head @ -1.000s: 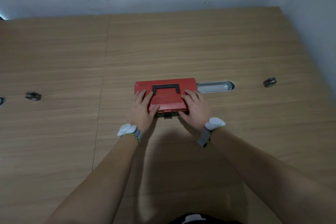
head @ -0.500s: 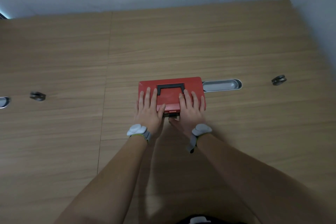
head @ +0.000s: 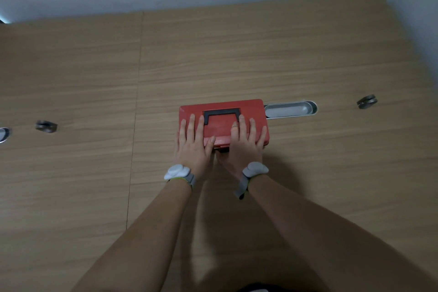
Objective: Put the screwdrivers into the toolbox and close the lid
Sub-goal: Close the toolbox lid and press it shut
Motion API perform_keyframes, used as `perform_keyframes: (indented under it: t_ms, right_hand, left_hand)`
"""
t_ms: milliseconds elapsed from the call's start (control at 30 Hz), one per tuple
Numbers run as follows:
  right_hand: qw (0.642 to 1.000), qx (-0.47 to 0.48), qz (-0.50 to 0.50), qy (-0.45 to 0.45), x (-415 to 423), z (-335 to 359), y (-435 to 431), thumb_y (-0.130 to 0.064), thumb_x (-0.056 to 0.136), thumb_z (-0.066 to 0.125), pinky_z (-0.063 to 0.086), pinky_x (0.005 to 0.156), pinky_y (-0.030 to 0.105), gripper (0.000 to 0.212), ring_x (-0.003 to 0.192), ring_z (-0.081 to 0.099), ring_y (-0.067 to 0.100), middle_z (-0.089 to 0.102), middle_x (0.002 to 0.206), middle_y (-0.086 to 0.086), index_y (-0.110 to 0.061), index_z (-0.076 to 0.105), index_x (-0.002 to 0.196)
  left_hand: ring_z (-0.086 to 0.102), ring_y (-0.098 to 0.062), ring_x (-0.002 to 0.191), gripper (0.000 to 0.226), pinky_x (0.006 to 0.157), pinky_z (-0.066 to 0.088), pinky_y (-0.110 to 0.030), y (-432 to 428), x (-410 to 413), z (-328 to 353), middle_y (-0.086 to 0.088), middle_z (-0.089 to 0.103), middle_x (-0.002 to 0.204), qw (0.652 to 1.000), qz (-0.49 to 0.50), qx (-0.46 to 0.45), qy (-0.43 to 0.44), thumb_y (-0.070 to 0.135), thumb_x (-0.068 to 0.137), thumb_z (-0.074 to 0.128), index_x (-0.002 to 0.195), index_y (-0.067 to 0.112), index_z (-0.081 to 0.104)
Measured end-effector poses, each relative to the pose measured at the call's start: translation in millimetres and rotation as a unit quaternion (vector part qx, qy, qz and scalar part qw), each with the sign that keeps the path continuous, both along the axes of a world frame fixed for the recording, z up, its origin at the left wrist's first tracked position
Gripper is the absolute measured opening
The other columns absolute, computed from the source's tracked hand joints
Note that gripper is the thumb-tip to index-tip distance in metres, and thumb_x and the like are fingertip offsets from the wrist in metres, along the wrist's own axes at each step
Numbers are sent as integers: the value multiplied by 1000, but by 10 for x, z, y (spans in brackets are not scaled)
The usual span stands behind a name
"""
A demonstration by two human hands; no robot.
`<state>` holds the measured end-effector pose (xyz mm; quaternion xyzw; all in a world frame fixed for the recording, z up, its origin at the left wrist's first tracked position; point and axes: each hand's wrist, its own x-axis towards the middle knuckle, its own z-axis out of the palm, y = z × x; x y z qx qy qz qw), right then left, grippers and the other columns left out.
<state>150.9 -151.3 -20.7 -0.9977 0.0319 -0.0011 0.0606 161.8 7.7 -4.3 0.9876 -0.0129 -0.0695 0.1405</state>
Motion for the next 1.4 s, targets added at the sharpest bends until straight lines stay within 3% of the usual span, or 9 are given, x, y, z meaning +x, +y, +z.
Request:
perform_keyframes:
  t_ms: [133, 267, 500, 767, 1000, 1233, 1400]
  right_hand:
    - [1000, -5, 4, 20, 11, 6, 25, -76, 56, 72, 15, 119, 73, 111, 150, 31, 45, 32, 164, 16, -11, 43, 142]
    - [1000, 1, 11, 12, -10, 22, 66, -73, 65, 57, 15, 118, 73, 97, 150, 28, 48, 29, 164, 20, -9, 46, 137]
    - [1000, 11, 0, 6, -67, 81, 115, -68, 72, 52, 13, 120, 70, 103, 154, 23, 47, 23, 168, 18, -3, 39, 152]
    - [997, -10, 72, -24, -52, 108, -247, -85, 88, 35, 29, 121, 59, 95, 147, 40, 36, 40, 163, 5, -16, 43, 153]
    - [995, 13, 93, -15, 19, 152, -494, -86, 86, 39, 29, 119, 64, 86, 147, 39, 23, 39, 162, -10, -31, 42, 152]
    - [993, 19, 105, -48, 43, 140, -468, -78, 87, 49, 31, 122, 59, 82, 139, 50, 31, 50, 157, -3, -23, 55, 148]
    - [993, 10, 96, -66, 51, 155, -451, -79, 87, 42, 35, 119, 59, 82, 136, 54, 32, 54, 154, -2, -23, 59, 144]
  left_hand:
    - [-2, -25, 164, 70, 134, 12, -49, 6, 5, -1, 3, 0, 177, 1000, -2, 1, 0, 58, 109, 28, 168, 29, 4]
    - [-2, -25, 164, 70, 133, 14, -50, 25, 11, -27, 3, 0, 177, 1000, -6, -3, -3, 60, 108, 24, 168, 30, 2]
    - [-3, -25, 164, 71, 133, 14, -50, 16, 23, -42, 4, 0, 177, 1000, -3, -8, 3, 60, 108, 27, 168, 31, 3]
    - [2, -28, 164, 72, 133, 16, -50, 22, 21, -67, 1, 5, 177, 1000, -2, -6, -12, 60, 106, 27, 168, 29, 8]
    - [6, -27, 164, 71, 131, 23, -51, 6, 15, -122, 2, 9, 177, 1000, 7, 5, -26, 62, 106, 26, 168, 31, 9]
    - [3, -27, 164, 71, 132, 19, -49, 19, 12, -108, 2, 6, 177, 1000, 3, 4, -21, 60, 107, 28, 168, 30, 7]
    - [8, -29, 163, 71, 131, 21, -50, -8, 18, -103, 0, 11, 176, 1000, 4, 3, -31, 58, 107, 33, 168, 28, 12]
